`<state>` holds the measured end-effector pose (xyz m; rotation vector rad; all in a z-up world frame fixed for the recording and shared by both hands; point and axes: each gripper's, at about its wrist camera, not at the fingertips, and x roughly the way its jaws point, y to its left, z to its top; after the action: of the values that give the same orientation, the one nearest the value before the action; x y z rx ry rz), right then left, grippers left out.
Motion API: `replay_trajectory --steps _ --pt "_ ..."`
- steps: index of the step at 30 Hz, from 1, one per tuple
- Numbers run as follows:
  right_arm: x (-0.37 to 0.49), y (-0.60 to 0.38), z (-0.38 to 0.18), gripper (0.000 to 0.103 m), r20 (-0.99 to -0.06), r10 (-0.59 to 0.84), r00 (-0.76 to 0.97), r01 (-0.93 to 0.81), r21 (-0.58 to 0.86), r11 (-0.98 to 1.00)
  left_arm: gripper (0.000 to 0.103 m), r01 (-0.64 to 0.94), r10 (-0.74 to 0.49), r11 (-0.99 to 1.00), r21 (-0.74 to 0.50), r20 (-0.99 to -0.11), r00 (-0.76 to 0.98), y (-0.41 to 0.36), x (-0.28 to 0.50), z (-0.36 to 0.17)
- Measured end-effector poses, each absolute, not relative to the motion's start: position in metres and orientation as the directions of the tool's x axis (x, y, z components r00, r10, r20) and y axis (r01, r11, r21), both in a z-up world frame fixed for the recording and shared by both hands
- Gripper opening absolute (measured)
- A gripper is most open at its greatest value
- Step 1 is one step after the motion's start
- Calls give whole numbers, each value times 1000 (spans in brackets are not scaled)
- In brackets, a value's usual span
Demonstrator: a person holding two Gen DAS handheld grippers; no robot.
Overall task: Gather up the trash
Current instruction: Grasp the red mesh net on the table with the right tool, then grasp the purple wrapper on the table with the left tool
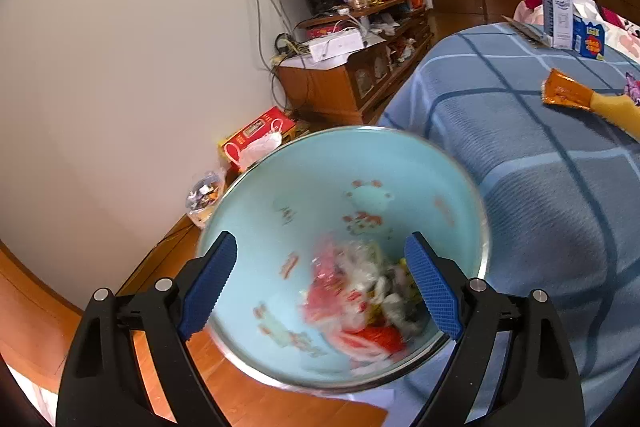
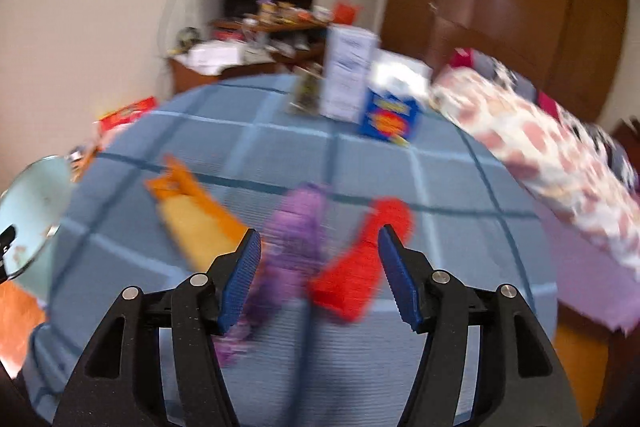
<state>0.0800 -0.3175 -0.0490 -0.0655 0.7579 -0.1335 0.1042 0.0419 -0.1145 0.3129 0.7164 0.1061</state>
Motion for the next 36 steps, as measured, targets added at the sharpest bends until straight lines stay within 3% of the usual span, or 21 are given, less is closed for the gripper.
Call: replay_trajectory --steps 8,12,18,36 --pt "101 -343 -75 60 -764 -104 637 122 -33 992 84 52 154 953 300 -623 767 4 116 -106" --pt "109 -347 -83 37 -792 -44 609 108 28 994 85 76 121 956 283 -617 777 -16 119 -98" --pt "103 -354 -85 22 -793 1 610 79 63 995 85 123 74 954 273 -613 786 -51 119 -91" --pt "5 -397 -58 21 -717 -129 685 150 -35 988 85 322 -111 917 237 -623 775 -172 95 -81"
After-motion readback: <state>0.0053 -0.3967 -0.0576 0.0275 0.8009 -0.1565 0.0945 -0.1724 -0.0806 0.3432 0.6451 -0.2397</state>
